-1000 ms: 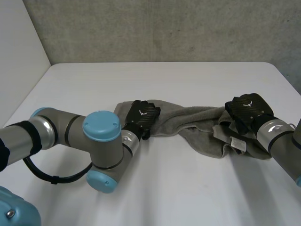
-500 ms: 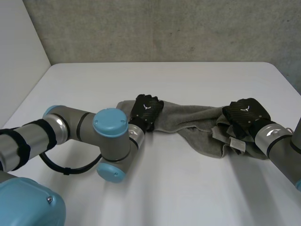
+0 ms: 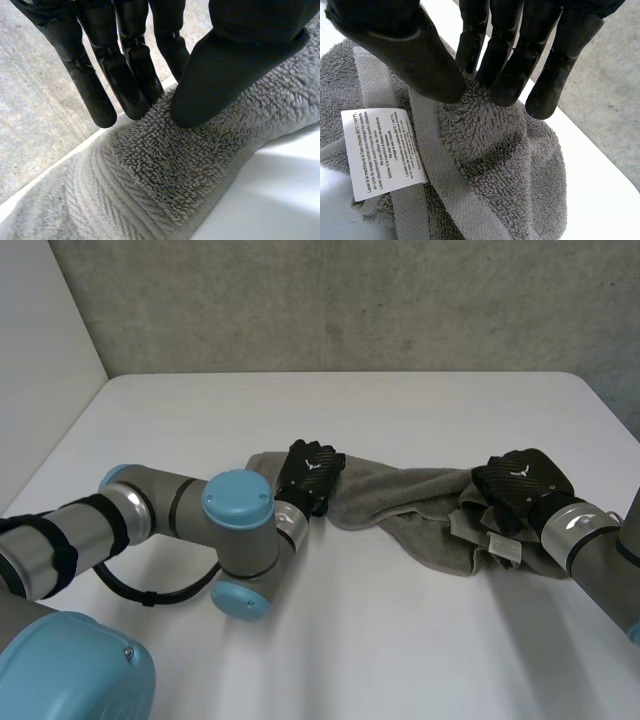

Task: Fold the towel.

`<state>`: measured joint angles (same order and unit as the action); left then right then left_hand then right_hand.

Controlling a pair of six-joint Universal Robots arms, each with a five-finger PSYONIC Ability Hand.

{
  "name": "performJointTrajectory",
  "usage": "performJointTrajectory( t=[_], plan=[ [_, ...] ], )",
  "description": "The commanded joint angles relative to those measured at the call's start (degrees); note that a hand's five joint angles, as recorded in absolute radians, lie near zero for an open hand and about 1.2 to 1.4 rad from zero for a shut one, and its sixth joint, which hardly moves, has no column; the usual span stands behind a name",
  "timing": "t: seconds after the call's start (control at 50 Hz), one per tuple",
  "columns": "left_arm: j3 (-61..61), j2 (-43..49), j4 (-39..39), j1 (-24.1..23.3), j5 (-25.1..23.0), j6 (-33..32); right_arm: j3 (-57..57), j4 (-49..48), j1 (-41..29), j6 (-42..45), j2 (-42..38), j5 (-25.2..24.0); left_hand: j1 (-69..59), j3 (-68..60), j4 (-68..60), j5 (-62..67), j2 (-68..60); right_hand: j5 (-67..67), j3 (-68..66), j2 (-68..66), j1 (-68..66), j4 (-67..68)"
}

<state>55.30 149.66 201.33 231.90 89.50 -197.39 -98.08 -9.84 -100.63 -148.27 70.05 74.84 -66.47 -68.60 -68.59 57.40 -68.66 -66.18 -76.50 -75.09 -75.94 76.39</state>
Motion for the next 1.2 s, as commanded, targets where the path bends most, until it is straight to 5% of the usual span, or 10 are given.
performJointTrajectory(
  t=[0.02, 0.34, 0.54, 0.66, 0.78, 0.9, 1.08, 1.2],
  plan=[
    [0.4, -2.6, 0.2, 0.0, 0.2, 0.0, 0.0, 0.1, 0.1, -0.1, 0.4, 0.1, -13.5, -11.4, -11.4, 12.6, -11.3, -3.8, -3.5, -4.9, -4.1, 3.6],
    [15.0, -24.7, 0.9, 1.4, 0.0, 0.9, -0.3, 2.4, 0.3, -0.5, 5.9, -1.4, -13.5, -11.4, -11.4, 12.6, -11.3, -3.8, -3.5, -4.9, -4.1, 3.6],
    [23.3, -42.3, 0.1, 6.8, 0.5, 0.9, 9.6, 15.3, 10.4, -13.9, 24.6, -16.6, -13.5, -11.4, -11.4, 12.6, -11.3, -3.8, -3.5, -4.9, -4.1, 3.6],
    [27.4, -51.1, -3.6, 9.4, 0.4, 0.8, 17.8, 27.0, 18.4, -15.7, 26.3, -22.6, -13.5, -11.4, -11.4, 12.6, -11.3, -3.8, -3.5, -4.9, -4.1, 3.6],
    [32.8, -53.1, -8.7, 11.1, -0.2, 0.3, 17.6, 35.3, 22.0, -6.5, 21.3, -27.9, -13.5, -11.4, -11.4, 12.6, -11.3, -3.8, -3.5, -4.9, -4.1, 3.6],
    [37.9, -50.4, -9.7, 13.2, -0.3, -0.1, 18.2, 41.8, 14.6, 4.5, 12.2, -22.8, -13.5, -11.4, -11.4, 12.6, -11.3, -3.8, -3.5, -4.9, -4.1, 3.6],
    [34.7, -40.6, -9.9, 17.0, -0.3, -3.0, 26.2, 39.4, 5.7, 7.6, -2.2, -12.0, -13.5, -11.4, -11.4, 12.6, -11.3, -3.8, -3.5, -4.9, -4.1, 3.6],
    [13.3, -31.7, -7.5, 18.2, 0.4, -5.2, 41.2, 25.9, 1.2, 6.2, -8.5, -5.8, -13.5, -11.4, -11.4, 12.6, -11.3, -3.8, -3.5, -4.9, -4.1, 3.6]
  ],
)
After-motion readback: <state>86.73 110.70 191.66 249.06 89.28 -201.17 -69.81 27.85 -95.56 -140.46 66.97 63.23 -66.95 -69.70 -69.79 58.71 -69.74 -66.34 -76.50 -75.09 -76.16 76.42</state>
